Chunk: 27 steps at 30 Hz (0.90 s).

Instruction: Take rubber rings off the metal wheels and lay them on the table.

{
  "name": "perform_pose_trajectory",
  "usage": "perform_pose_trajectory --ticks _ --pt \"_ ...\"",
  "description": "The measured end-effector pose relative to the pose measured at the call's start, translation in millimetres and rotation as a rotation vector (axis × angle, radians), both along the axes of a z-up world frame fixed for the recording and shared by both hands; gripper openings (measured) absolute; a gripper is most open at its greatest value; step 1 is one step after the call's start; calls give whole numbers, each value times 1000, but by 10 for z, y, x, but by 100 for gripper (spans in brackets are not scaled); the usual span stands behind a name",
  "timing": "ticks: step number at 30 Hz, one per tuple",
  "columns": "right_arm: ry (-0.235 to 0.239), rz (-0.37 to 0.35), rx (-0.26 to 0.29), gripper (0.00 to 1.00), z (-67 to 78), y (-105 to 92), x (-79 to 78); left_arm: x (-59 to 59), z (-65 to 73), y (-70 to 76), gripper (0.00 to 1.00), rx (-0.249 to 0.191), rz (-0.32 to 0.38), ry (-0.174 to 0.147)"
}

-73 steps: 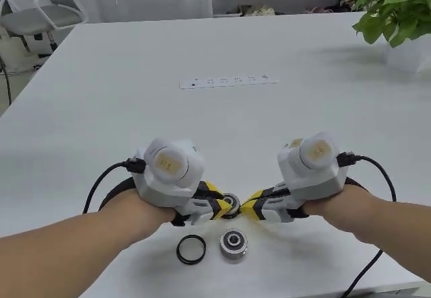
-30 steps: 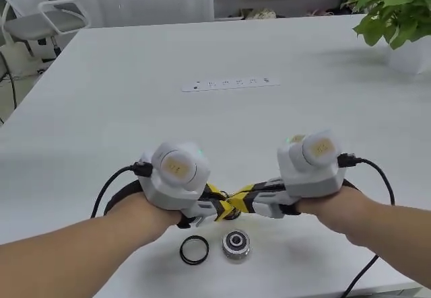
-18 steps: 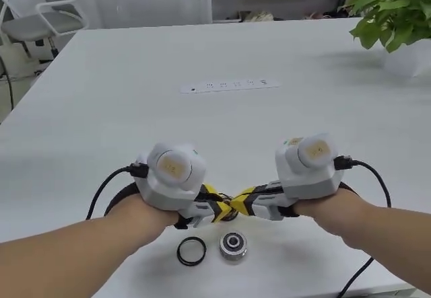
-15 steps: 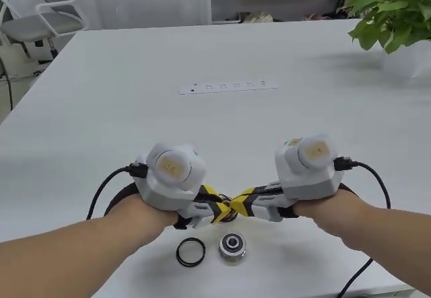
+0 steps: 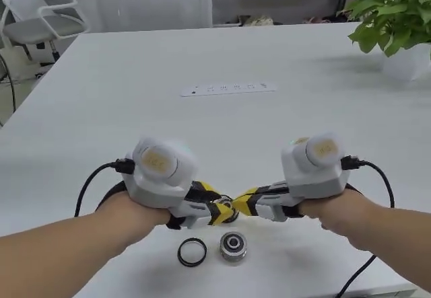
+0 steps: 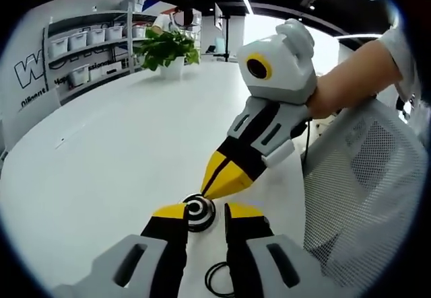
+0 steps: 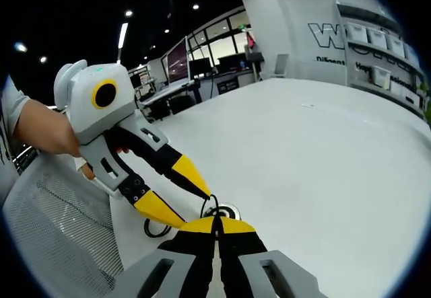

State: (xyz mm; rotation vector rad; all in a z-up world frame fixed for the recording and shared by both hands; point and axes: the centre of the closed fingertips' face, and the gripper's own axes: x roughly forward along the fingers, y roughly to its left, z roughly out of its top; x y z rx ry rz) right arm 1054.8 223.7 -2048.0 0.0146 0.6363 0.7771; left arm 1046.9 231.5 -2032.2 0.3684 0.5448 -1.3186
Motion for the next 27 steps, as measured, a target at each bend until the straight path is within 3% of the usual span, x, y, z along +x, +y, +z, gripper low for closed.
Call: perform_pose_trajectory --ticks 8,13,17,21,27 --pt "2 14 15 0 53 46 -53 -55 196 189 28 -44 14 25" --pt "1 14 23 0 92 59 -74 -123 297 304 31 -29 -26 -32" --pt "2 18 26 0 113 78 -102 -186 348 389 35 -23 -48 -59" --pt "4 23 32 0 138 106 -131 -236 430 481 40 -50 -47 -62" --pt "14 34 37 0 146 158 -181 -281 486 636 47 -51 -46 -85"
